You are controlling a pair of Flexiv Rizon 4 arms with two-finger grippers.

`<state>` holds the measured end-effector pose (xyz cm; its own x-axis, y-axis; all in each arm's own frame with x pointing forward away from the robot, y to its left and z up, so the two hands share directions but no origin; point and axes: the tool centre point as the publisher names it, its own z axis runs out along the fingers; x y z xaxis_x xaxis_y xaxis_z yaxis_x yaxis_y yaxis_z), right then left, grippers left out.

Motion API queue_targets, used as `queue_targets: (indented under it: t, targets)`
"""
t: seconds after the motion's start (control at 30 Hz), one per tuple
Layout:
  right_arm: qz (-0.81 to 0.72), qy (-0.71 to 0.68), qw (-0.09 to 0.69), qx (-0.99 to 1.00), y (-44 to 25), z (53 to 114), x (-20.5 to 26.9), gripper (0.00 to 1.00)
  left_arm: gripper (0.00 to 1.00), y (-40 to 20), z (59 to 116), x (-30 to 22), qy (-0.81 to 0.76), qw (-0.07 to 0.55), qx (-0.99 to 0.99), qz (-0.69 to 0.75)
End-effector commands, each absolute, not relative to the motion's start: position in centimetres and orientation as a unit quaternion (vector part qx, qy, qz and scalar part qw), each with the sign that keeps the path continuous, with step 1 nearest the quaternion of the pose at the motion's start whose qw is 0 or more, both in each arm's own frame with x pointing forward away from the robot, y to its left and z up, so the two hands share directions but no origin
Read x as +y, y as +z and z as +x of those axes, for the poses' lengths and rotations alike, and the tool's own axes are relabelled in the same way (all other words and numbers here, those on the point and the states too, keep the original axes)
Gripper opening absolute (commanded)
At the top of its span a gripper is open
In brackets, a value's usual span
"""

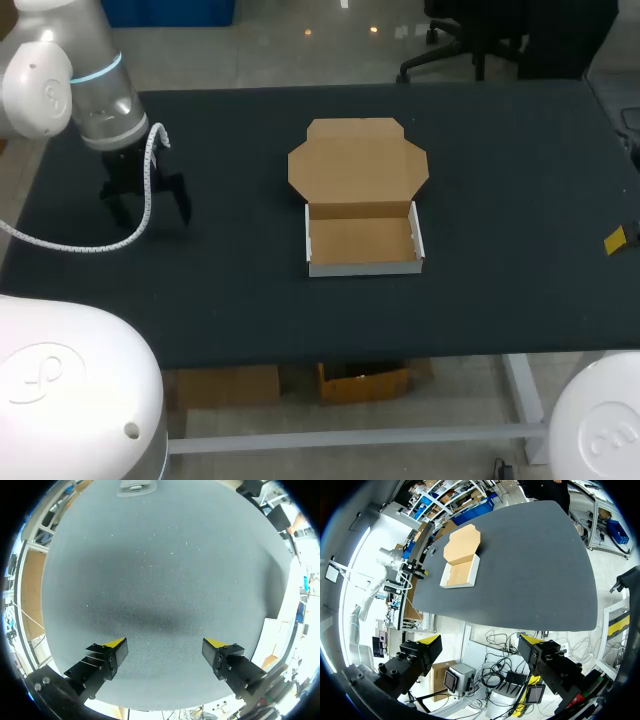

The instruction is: Assemble the packaging by folding the flat box into shape, placing the metal phone stand inside, and closing the box properly

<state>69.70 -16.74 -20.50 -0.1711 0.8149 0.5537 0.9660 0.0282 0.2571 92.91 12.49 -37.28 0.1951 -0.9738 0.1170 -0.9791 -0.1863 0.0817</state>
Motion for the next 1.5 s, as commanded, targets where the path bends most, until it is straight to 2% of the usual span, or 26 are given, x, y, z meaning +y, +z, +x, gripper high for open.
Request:
queue_targets:
  t: [0.03,0.6,1.5]
  targets:
    - [-0.631,-0.297,0.128,-0.705,-20.4,69.6,-16.8,1.00,1.00,-37.3,93.0,12.5,0.017,0.069,-0.634,0.770]
    - [-0.631,-0.297,0.128,-0.705,-20.4,69.6,-16.8,1.00,1.00,-37.6,93.9,13.2,0.021,0.056,-0.638,0.768]
    - [-0.631,-0.297,0.128,-0.705,-20.4,69.6,-16.8,1.00,1.00,-39.4,98.8,15.1,0.019,0.018,-0.655,0.756]
